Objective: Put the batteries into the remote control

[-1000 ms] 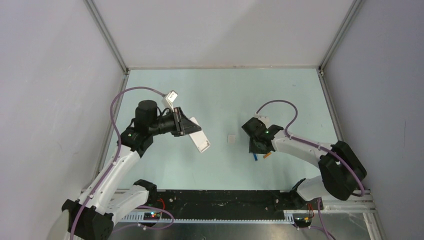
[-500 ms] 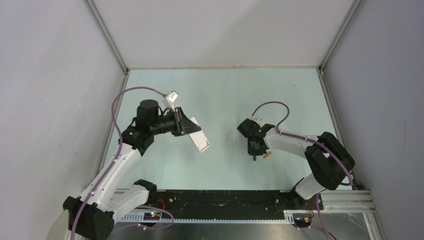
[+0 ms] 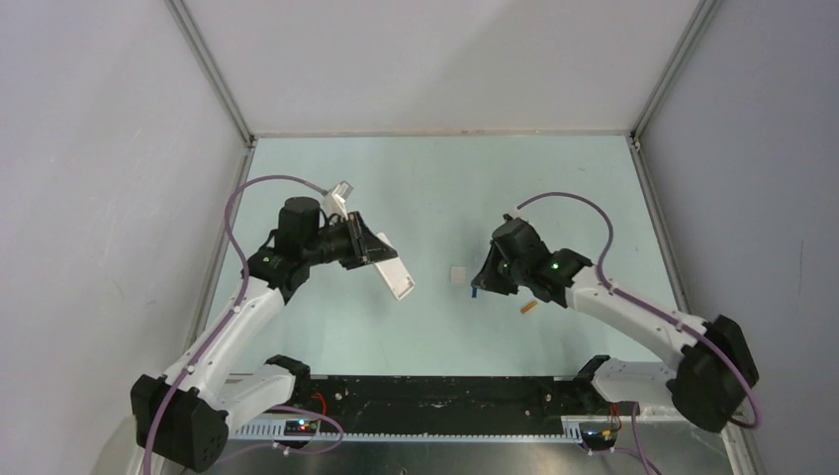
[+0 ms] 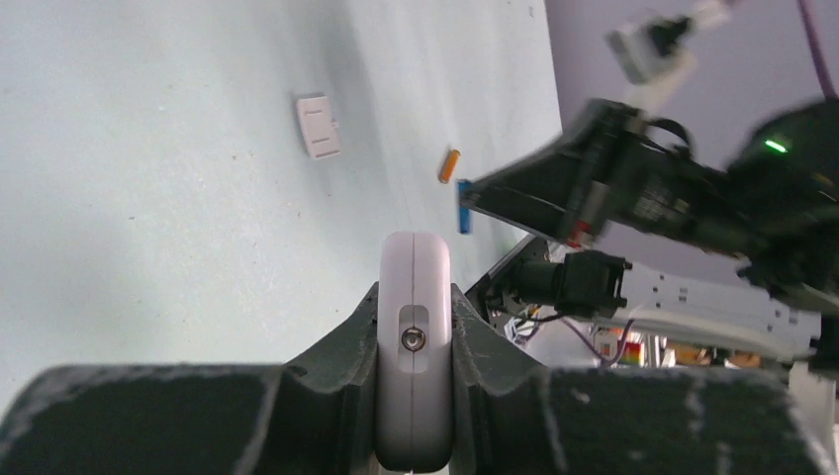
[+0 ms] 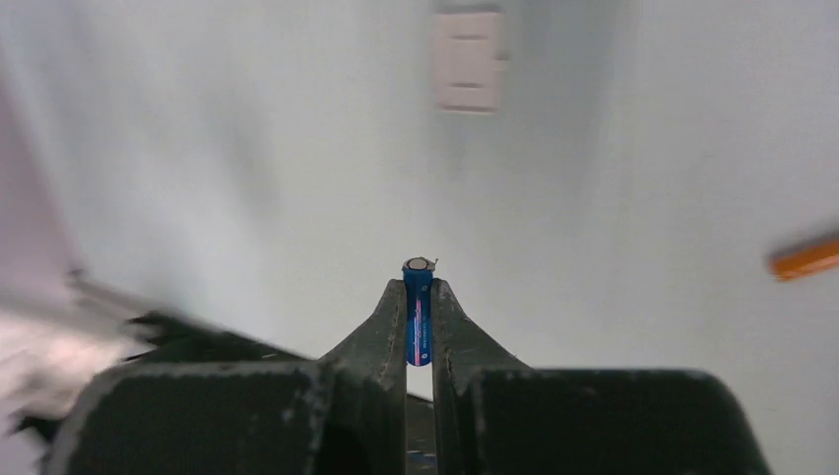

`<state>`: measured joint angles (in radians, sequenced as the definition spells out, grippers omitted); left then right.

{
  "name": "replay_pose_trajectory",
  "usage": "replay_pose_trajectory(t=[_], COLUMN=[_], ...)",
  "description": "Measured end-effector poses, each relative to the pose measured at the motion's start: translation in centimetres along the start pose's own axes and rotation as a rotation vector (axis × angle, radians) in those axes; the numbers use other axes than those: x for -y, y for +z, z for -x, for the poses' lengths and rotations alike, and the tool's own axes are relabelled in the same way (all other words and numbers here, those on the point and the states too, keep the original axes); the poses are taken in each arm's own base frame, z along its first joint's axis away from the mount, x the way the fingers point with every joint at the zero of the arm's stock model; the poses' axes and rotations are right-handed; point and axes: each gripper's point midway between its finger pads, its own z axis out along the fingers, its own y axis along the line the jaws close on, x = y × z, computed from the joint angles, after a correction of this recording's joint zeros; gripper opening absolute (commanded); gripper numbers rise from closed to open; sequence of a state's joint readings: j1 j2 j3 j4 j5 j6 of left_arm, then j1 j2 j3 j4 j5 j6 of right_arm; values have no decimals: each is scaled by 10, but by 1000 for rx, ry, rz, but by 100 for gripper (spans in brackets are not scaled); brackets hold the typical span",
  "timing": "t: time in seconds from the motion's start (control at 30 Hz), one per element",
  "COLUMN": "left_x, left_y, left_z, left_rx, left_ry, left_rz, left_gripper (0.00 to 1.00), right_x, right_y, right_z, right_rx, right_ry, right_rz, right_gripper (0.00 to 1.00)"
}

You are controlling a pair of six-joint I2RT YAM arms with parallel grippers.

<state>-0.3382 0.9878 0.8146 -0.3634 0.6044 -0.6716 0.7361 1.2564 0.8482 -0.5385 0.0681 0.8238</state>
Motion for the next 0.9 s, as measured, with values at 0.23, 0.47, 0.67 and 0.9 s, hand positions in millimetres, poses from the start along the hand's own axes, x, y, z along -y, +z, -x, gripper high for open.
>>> replay_pose_trajectory(t=[0.23,0.47,0.67,0.9], left_x=[-24,-31,-21,-12], left_y=[15,25,29,29], left_z=[4,0,0,4], left_rx=[6,-6,-2,16], left_ry=[-97,-98,-35,30], left_rz=[102,135,100,60], left_gripper=[0,0,0,0], right_x=[-73,-131,-159,-168], right_y=[-40,-63,-58,-54], right_z=[5,-14,-31,-40], right_rx=[-27,-179,-291,-337], right_ry=[252,461,601,695], right_rz=[305,475,498,474], right_gripper=[5,5,4,2])
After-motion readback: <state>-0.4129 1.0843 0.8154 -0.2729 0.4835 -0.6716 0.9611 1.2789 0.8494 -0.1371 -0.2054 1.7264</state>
